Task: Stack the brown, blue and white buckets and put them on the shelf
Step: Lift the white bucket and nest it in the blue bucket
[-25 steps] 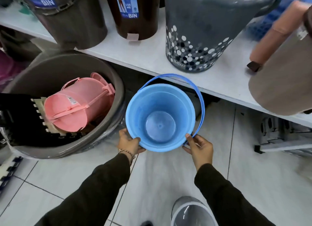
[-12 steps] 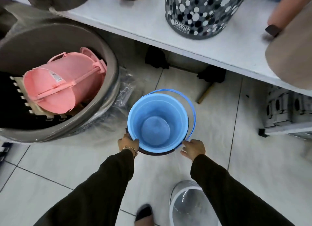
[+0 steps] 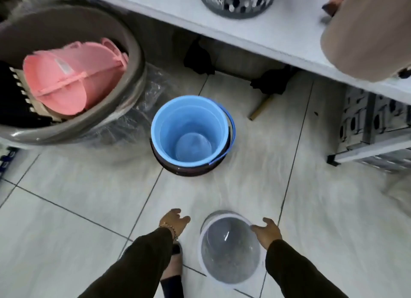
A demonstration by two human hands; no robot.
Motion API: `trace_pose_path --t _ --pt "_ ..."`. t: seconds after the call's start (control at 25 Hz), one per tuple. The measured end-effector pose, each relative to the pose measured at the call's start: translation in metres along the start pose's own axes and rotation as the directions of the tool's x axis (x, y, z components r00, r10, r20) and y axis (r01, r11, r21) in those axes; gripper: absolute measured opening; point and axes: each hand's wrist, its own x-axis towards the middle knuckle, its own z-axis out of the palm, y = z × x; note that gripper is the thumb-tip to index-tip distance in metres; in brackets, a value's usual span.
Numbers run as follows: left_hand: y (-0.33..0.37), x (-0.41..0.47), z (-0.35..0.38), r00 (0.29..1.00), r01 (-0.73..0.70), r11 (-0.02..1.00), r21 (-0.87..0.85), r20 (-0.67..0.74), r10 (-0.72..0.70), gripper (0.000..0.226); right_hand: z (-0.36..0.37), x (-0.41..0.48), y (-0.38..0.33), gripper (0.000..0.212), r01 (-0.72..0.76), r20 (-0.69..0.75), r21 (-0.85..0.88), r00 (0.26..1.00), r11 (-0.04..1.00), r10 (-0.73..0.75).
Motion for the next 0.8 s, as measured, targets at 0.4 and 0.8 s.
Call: trace_pose_path --t 0.4,0.8 --pt "-0.069 -0.003 0.150 0.968 -0.188 0.981 -0.051 -0.175 0.177 0.046 0.010 0.057 0.138 0.046 0.063 0.123 0.316 0.987 0.947 -0.107" --pt "0.081 -0.123 0.062 0.777 -0.628 0.670 -0.396 -0.347 0.525 0.056 -0.112 -0.083 -0.031 0.048 0.685 -0.491 0.395 0.721 0.612 -0.490"
